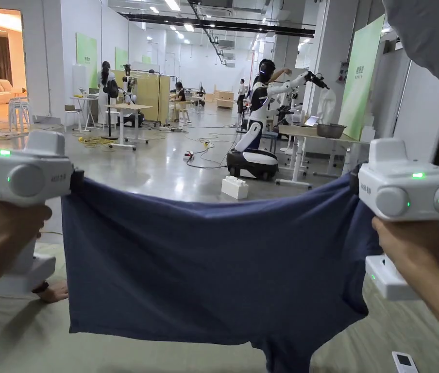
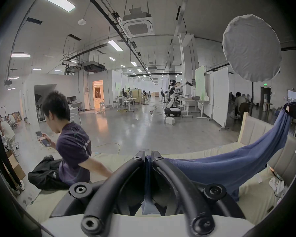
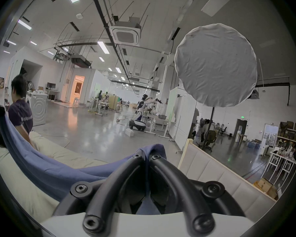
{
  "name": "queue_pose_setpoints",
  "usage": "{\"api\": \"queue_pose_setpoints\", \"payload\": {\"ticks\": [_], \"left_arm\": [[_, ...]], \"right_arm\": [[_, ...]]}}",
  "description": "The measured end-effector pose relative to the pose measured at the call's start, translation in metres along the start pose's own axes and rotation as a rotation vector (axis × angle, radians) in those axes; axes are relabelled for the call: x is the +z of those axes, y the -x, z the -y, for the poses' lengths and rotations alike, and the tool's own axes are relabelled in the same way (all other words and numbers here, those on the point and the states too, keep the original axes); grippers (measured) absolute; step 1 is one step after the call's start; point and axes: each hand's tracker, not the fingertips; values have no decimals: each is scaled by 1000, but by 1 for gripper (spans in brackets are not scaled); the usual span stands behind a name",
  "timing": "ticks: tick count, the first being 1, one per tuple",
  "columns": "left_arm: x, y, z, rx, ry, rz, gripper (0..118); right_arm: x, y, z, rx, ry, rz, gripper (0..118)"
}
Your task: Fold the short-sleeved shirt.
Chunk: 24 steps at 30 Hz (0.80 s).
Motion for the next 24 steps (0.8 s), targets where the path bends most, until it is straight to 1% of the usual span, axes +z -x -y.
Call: {"api": "queue_pose_setpoints", "payload": {"ticks": [1, 2, 4, 6, 7, 10, 11, 13, 17, 21, 23, 24], "left_arm": [[4, 1, 11, -1, 11, 6, 6], [11, 2, 25, -3, 34, 15, 6], [27, 5, 49, 19, 51, 24, 6], [43, 8, 71, 44, 62, 25, 6], [56, 10, 86, 56, 104, 33, 6], [84, 14, 119, 63, 118, 40, 6], [98, 17, 131, 67, 126, 49, 6], [119, 19, 152, 67, 121, 44, 6], [162, 24, 197, 37, 164, 70, 6], [202, 32, 239, 68, 207, 61, 6], [215, 34, 250, 69, 239, 64, 6], [225, 33, 262, 68, 247, 53, 6]], "right_arm": [[11, 2, 9, 15, -8, 2, 3], [9, 0, 21, 12, 10, -10, 3], [29, 2, 37, 13, 21, -23, 3], [48, 2, 54, 37, 29, -30, 3], [60, 1, 63, 28, 40, -37, 3], [92, -1, 88, 13, 94, -61, 3], [106, -1, 98, 23, 109, -62, 3], [130, -3, 116, 6, 126, -76, 3], [181, -5, 151, 14, 182, -103, 3], [224, -3, 185, 29, 267, -134, 3], [245, -1, 200, 5, 318, -146, 3], [255, 1, 212, -6, 368, -156, 3]]}}
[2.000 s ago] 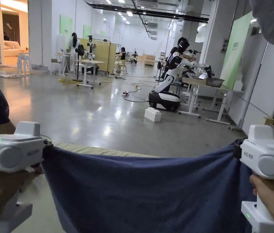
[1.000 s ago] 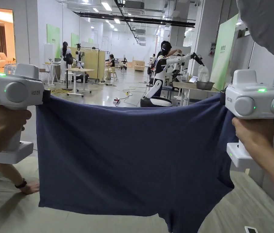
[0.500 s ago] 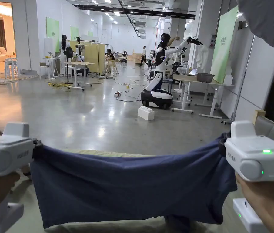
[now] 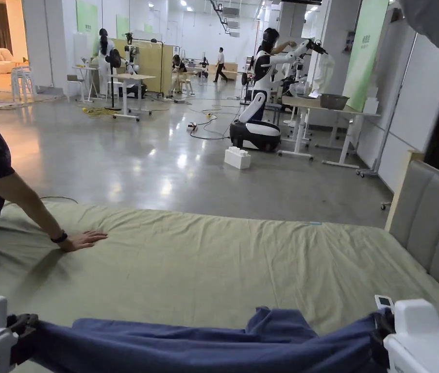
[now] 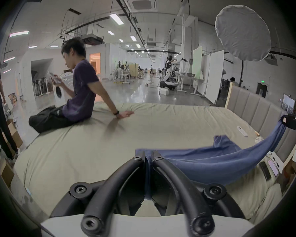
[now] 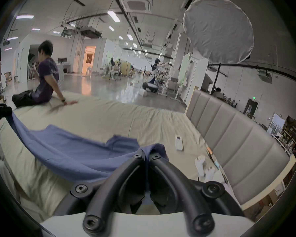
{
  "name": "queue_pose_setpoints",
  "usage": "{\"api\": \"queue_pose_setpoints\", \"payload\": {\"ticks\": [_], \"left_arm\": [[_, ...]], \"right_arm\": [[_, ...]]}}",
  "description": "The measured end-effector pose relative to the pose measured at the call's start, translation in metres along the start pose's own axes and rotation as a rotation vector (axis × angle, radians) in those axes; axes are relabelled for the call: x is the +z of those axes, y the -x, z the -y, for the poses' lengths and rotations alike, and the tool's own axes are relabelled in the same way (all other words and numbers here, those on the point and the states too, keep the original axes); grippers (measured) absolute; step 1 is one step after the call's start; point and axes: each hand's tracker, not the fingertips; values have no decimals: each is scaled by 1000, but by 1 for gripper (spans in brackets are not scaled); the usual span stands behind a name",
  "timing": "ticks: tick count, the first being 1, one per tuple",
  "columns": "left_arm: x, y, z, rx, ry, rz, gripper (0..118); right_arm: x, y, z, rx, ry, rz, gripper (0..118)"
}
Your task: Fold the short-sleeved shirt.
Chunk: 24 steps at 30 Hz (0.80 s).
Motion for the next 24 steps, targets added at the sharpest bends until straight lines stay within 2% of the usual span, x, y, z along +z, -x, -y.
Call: {"api": "queue_pose_setpoints", "payload": {"ticks": [2, 5, 6, 8, 13, 17, 24], "left_arm": [[9, 3, 19, -6, 54, 10, 6], [20, 8, 50, -12, 111, 10, 6], [21, 9, 60, -21, 137, 16, 6], [22, 12, 77, -19, 180, 15, 6], [6, 25, 118, 0, 286, 36, 6], [-7, 26, 146, -48, 389, 34, 6], [-17, 18, 173, -137, 497, 32, 6]], "right_arm": [[11, 6, 19, 50, -1, 8, 3], [18, 13, 54, 18, 122, -34, 3], [20, 15, 63, 47, 133, -29, 3], [19, 19, 87, 4, 213, -62, 3], [15, 29, 140, 67, 348, -74, 4], [-2, 31, 175, 86, 471, -100, 4], [-18, 37, 206, 97, 555, -117, 4]]}}
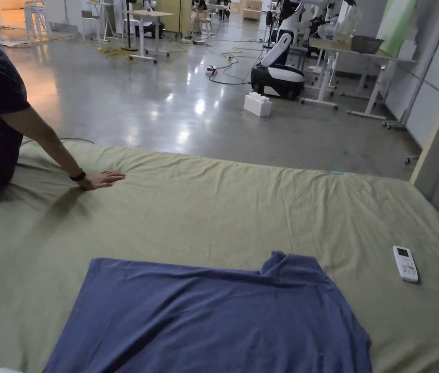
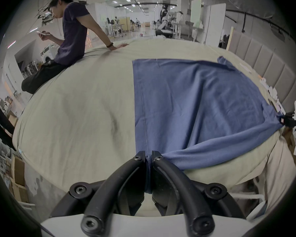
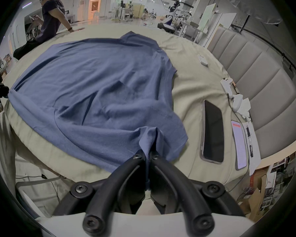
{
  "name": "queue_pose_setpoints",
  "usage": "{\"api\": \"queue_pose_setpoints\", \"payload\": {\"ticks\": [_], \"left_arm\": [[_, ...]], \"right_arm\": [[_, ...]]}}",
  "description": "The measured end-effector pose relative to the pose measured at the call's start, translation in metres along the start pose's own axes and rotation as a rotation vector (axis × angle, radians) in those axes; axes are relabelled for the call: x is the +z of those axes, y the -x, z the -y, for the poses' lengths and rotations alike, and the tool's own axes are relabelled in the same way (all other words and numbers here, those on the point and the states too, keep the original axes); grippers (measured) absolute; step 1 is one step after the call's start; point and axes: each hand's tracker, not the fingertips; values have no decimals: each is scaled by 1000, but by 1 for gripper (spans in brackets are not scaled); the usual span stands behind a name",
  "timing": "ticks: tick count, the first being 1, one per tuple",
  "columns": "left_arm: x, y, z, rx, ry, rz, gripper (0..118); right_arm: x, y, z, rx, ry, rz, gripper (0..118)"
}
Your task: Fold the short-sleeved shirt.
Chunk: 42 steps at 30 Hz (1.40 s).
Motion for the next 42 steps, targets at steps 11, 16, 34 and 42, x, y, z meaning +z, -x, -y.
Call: {"api": "queue_pose_setpoints", "payload": {"ticks": [11, 16, 34, 42], "left_arm": [[-7, 2, 2, 25, 48, -9, 51], [23, 6, -22, 128, -168, 60, 64], [84, -81, -117, 110, -757, -80, 4], [95, -75, -111, 118, -734, -84, 1]], "right_arm": [[-12, 9, -4, 4, 52, 69, 74], [26, 5, -42, -128, -151, 121, 80], [85, 53, -141, -266, -850, 141, 1], [88, 62, -131, -219, -879, 149, 0]]}}
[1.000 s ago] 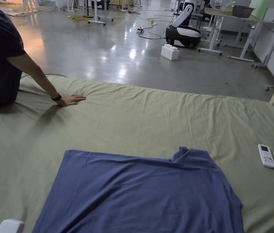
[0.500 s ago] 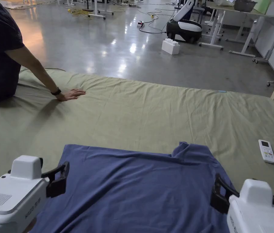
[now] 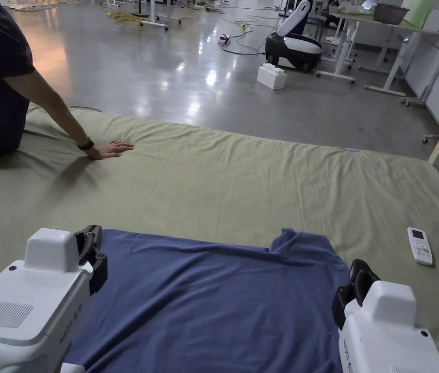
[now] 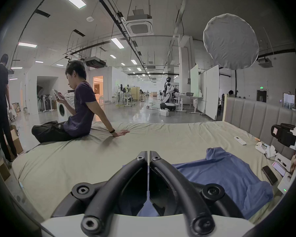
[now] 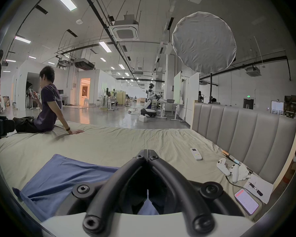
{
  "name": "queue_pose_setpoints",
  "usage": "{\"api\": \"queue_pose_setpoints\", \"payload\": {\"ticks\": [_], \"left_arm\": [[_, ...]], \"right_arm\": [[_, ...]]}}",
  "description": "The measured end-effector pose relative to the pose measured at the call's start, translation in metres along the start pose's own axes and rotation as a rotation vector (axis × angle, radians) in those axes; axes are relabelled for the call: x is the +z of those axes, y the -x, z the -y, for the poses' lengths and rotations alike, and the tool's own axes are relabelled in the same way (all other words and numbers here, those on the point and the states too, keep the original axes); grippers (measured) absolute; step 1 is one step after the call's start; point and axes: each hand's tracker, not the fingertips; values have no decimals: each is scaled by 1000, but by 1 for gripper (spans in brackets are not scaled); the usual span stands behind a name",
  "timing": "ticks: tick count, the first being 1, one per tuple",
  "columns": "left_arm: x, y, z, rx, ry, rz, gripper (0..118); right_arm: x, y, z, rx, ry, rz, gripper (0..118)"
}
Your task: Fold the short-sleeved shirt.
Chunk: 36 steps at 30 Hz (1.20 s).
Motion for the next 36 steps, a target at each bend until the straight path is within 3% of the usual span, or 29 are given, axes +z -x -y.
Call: {"api": "queue_pose_setpoints", "payload": {"ticks": [9, 11, 13, 16, 17, 24, 31, 33, 36], "left_arm": [[-6, 79, 53, 46, 459, -17, 2], [-11, 92, 71, 66, 542, -35, 21], [-18, 102, 87, 122, 626, -28, 25], [-29, 109, 106, 173, 749, -29, 60], [-33, 109, 114, 180, 796, -38, 64], [-37, 106, 145, 229, 956, -45, 66], [-23, 91, 145, 99, 961, -46, 65], [-21, 86, 147, 75, 957, -45, 58], [-22, 83, 146, 89, 952, -54, 30]], "right_arm": [[-2, 0, 14, -5, 67, -30, 0], [-3, 3, 18, -3, 90, -47, 0], [-2, 6, 21, -5, 105, -58, 0], [-1, 11, 24, 4, 120, -69, 0], [-1, 12, 26, 6, 123, -75, 0], [2, 15, 32, 26, 149, -92, 0], [4, 14, 38, 37, 178, -98, 0], [5, 13, 41, 40, 184, -99, 0], [6, 14, 44, 38, 195, -103, 0]]}}
